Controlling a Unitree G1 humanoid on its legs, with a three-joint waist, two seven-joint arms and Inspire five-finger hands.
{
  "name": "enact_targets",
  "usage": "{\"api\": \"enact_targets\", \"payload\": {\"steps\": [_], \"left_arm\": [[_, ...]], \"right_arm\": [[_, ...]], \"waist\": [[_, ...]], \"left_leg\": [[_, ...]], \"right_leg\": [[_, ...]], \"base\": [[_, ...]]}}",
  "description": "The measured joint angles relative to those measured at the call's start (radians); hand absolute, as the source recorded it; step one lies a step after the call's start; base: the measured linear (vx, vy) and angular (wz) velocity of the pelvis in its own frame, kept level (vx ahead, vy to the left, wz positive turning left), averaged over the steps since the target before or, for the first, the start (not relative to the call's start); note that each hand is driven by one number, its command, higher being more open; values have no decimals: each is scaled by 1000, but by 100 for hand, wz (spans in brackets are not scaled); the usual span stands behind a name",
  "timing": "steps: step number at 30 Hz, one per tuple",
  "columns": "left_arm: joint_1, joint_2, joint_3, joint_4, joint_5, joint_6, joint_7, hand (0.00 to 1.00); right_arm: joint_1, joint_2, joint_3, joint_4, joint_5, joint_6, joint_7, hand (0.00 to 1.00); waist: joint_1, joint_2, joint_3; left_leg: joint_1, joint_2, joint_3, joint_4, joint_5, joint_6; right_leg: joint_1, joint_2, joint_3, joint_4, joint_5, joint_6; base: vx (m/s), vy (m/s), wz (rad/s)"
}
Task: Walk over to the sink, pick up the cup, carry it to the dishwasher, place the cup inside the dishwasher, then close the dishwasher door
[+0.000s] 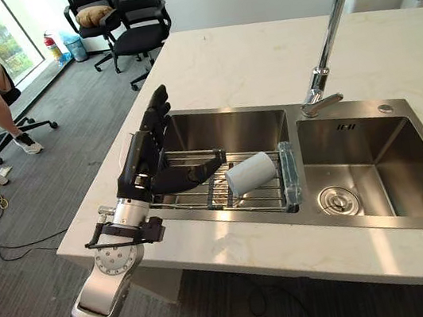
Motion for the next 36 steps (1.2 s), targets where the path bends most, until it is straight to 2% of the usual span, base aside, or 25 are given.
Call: {"api": "enact_targets", "payload": {"steps": [2,3,7,10,14,18,21,25,31,36], "left_arm": [[-4,-2,4,-1,0,-1,-1,100],[-3,-4,3,0,0,-1,-2,100],[-3,-4,14,0,3,2,-1,100],[-2,-4,46,2,4,24,8,100],[8,0,81,13,5,74,36,100],[10,1,89,62,4,98,50,100],[10,2,87,132,2,119,39,100],[10,17,69,195,1,138,-26,100],[2,68,20,202,-20,142,-116,100],[-32,81,-44,191,-35,190,-162,100]], "right_arm": [[5,6,-3,5,0,-7,-2,100],[8,5,-3,8,0,-12,-4,100],[2,2,-2,17,-1,-17,-13,100],[-23,-10,32,26,-4,-15,-21,100],[-66,-28,90,27,-26,-2,-24,100],[-85,-33,140,24,-62,20,-26,100],[-88,-36,160,23,-59,29,-33,100],[-105,-54,176,22,-57,31,-38,100],[-120,-82,197,16,-39,30,-41,100],[-135,-87,216,26,-8,30,-36,100]], "waist": [[0,-6,4],[-1,-18,10],[1,-17,8],[1,-27,9],[18,-37,4],[16,-35,3],[9,-32,1],[4,-20,4],[-1,12,13],[-4,30,15]], "left_leg": [[-4,-8,10,-1,0,0],[-1,-16,14,7,7,3],[5,-29,15,2,4,12],[4,-29,22,2,4,12],[-7,-5,65,5,1,7],[-4,15,73,4,8,-6],[-7,31,59,4,17,-16],[-22,47,34,3,26,-28],[-28,56,5,4,33,-39],[-32,67,5,4,39,-50]], "right_leg": [[-9,-15,-18,-4,-12,-17],[-12,-31,-19,6,-23,-8],[-16,-50,-25,35,-27,-10],[-23,-48,-22,37,-27,-10],[-12,-16,10,-70,38,65],[18,15,11,-145,74,79],[46,36,-10,-197,90,73],[51,59,-36,-221,90,65],[66,73,-65,-241,91,61],[61,81,-71,-240,94,55]], "base": [[-27,75,-10],[-6,70,-5],[30,33,1],[38,-14,-8],[48,-38,-29],[61,-68,-15],[70,-70,12],[57,-70,13],[31,-46,8],[-4,-21,-1]]}}
